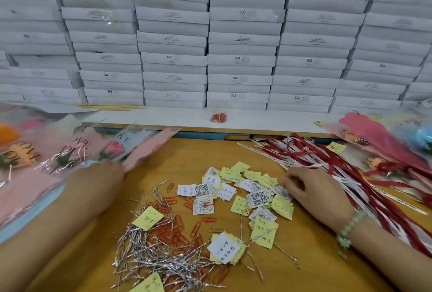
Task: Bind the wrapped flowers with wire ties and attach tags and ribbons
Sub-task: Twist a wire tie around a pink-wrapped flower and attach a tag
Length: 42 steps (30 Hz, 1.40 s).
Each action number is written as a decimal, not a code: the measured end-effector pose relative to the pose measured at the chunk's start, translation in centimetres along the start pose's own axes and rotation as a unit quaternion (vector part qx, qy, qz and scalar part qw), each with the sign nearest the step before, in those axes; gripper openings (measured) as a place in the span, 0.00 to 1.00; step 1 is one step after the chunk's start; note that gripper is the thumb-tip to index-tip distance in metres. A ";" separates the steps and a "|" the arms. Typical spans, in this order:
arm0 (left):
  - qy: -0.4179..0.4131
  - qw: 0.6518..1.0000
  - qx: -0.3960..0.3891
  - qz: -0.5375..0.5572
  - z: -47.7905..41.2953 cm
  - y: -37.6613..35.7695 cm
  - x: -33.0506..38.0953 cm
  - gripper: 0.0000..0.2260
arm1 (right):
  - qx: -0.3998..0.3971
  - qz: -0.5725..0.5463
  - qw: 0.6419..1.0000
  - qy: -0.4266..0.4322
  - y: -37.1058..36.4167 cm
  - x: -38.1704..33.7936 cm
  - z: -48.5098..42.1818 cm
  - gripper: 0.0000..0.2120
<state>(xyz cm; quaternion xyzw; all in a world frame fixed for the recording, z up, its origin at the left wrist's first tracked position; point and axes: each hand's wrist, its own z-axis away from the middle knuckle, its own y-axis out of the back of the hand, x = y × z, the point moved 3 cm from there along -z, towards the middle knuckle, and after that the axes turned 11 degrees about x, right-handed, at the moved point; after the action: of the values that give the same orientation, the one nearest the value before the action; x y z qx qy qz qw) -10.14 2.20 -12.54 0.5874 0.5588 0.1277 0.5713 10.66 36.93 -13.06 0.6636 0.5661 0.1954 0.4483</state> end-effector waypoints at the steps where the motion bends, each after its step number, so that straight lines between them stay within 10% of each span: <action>1: 0.000 1.000 0.015 0.017 0.2 0.3 0.1 0.15 | 0.002 -0.001 1.000 0.002 0.0 0.0 0.0 0.09; 5: 0.015 0.994 0.049 0.096 0.2 1.0 -0.6 0.24 | -0.005 -0.003 1.000 -0.001 0.0 -0.1 0.0 0.09; 11: 0.061 0.924 0.056 0.374 -1.2 4.9 -1.0 0.07 | 0.010 -0.019 1.000 -0.004 0.6 -0.5 -0.1 0.09; 14: 0.103 0.784 0.032 0.612 0.1 7.9 -0.4 0.07 | 0.008 -0.106 0.994 -0.011 1.4 -1.6 -0.3 0.10; 18: 0.115 0.429 -0.127 0.887 2.4 11.6 3.3 0.18 | -0.108 -0.335 0.934 -0.055 2.8 -4.8 -0.2 0.11; 20: 0.090 0.368 -0.144 0.914 3.1 12.7 5.6 0.19 | -0.190 -0.423 0.883 -0.070 2.9 -6.5 0.6 0.11; 28: 0.100 0.413 -0.112 0.898 5.0 11.6 13.1 0.23 | -0.215 -0.687 0.663 -0.206 0.3 -9.5 3.7 0.20; 42: 0.096 0.459 -0.108 0.877 5.6 9.4 14.0 0.17 | -0.205 -0.627 0.730 -0.178 -0.2 -9.1 3.9 0.16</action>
<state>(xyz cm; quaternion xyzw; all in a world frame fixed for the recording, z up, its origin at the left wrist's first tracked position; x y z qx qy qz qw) 3.88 13.06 -13.44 0.6854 -0.2173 0.6764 0.1599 10.94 27.03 -12.94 0.0729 0.7094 -0.1405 0.6867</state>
